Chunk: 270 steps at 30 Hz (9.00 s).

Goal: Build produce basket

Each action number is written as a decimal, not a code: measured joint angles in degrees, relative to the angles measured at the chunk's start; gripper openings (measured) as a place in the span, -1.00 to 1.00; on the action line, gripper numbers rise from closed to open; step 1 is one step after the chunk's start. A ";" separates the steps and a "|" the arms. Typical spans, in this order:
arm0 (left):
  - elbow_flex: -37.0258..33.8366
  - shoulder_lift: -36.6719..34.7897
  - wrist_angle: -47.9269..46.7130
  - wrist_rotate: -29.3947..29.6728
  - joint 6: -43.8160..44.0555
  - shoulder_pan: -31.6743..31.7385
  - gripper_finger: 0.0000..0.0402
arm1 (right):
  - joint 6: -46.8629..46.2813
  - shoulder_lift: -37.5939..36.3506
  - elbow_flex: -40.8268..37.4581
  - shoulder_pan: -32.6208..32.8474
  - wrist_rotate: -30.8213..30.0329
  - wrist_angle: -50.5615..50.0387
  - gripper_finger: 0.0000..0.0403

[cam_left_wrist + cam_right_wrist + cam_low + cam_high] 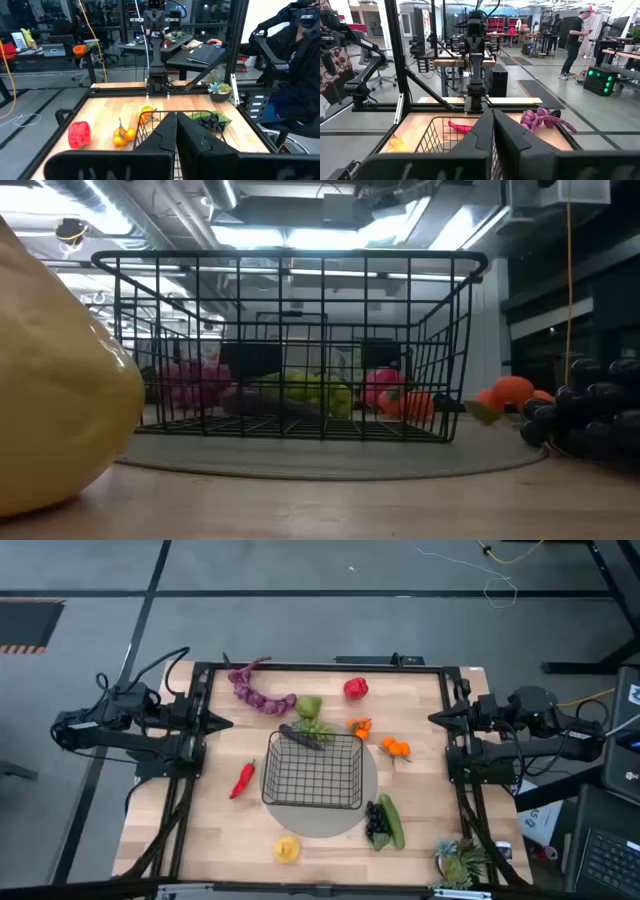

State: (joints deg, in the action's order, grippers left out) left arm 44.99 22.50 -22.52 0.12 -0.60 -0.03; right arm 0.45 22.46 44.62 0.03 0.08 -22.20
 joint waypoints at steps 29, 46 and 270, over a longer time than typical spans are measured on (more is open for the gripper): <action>0.00 0.00 0.01 0.00 0.00 0.01 -1.00 | -0.01 0.00 0.00 -0.01 0.00 0.00 -0.91; 0.00 -0.02 0.02 0.00 0.00 0.01 -1.00 | -0.24 0.04 0.00 -0.02 0.00 1.41 -0.91; 0.04 65.24 -25.78 5.86 85.75 -30.36 -0.43 | -11.81 22.05 0.00 0.00 -16.98 -3.89 -0.23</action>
State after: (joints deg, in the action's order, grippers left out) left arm 45.04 87.74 -48.30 5.98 85.15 -30.39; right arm -11.36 44.51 44.62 0.03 -16.91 -26.09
